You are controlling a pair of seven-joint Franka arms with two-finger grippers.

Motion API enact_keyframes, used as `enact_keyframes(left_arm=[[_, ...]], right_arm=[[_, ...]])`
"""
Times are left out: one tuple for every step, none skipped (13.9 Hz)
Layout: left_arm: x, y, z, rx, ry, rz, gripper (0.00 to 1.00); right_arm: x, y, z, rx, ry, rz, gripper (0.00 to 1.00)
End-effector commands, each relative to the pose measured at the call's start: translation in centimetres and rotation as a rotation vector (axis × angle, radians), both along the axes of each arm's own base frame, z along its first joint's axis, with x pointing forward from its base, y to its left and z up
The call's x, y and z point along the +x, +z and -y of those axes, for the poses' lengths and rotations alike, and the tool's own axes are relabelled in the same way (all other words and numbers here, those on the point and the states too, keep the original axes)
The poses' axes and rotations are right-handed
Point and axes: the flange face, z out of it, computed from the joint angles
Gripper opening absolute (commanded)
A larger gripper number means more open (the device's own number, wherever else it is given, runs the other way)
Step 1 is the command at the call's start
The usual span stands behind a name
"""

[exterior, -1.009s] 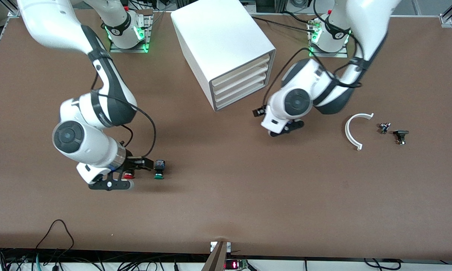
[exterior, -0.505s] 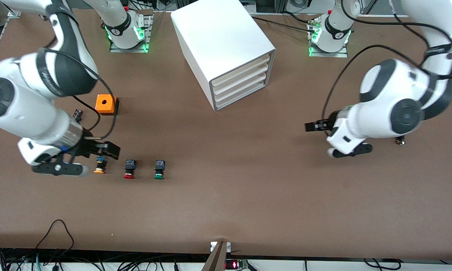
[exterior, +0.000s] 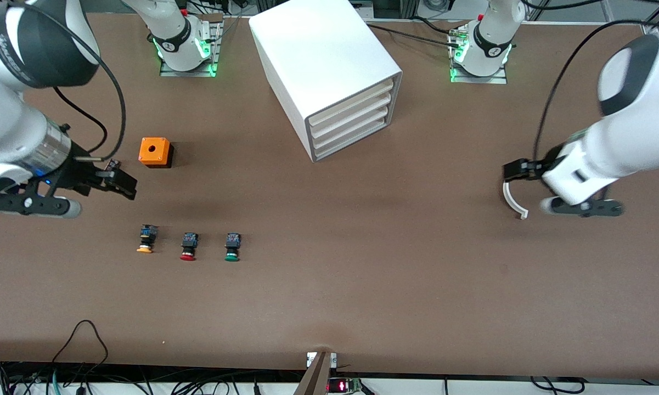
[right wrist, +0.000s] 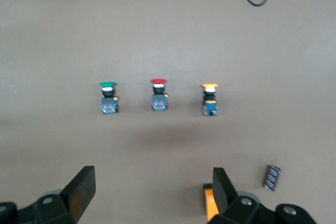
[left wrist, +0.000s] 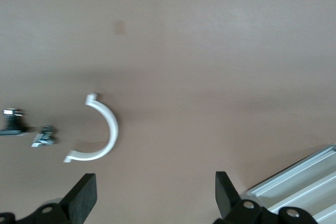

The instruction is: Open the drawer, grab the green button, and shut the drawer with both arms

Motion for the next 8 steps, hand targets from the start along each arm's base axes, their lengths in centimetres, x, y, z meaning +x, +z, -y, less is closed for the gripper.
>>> enact_keyframes(left_arm=[[-2.7, 2.9, -4.8, 0.013, -0.084, 0.044, 0.99], [-3.1, 3.8, -5.0, 0.031, -0.116, 0.064, 0.99], [-3.5, 3.5, -5.4, 0.045, -0.103, 0.064, 0.99], [-4.2, 3.7, -6.6, 0.048, -0.070, 0.100, 0.99], [-4.5, 4.9, -7.0, 0.055, -0.069, 0.199, 0.99], [-5.3, 4.6, -6.2, 0.057, -0.080, 0.224, 0.99], [-6.2, 4.9, -5.6, 0.057, -0.091, 0.222, 1.00], [-6.7, 4.8, -5.4, 0.056, -0.098, 0.192, 1.00]], right_arm=[[-2.9, 1.9, 2.8, 0.021, 0.012, -0.016, 0.99], [-3.4, 2.7, 3.7, 0.033, 0.015, -0.022, 0.99], [-4.0, 3.4, 4.5, 0.037, 0.004, -0.029, 0.99], [-4.7, 4.2, 4.7, 0.037, 0.001, -0.030, 0.99], [-5.2, 4.8, 5.0, 0.034, -0.005, -0.039, 0.99], [-5.7, 5.4, 5.1, 0.030, -0.015, -0.046, 0.99], [-6.1, 5.7, 5.3, 0.031, -0.034, -0.052, 0.99], [-6.3, 6.1, 5.5, 0.031, -0.056, -0.047, 0.99]])
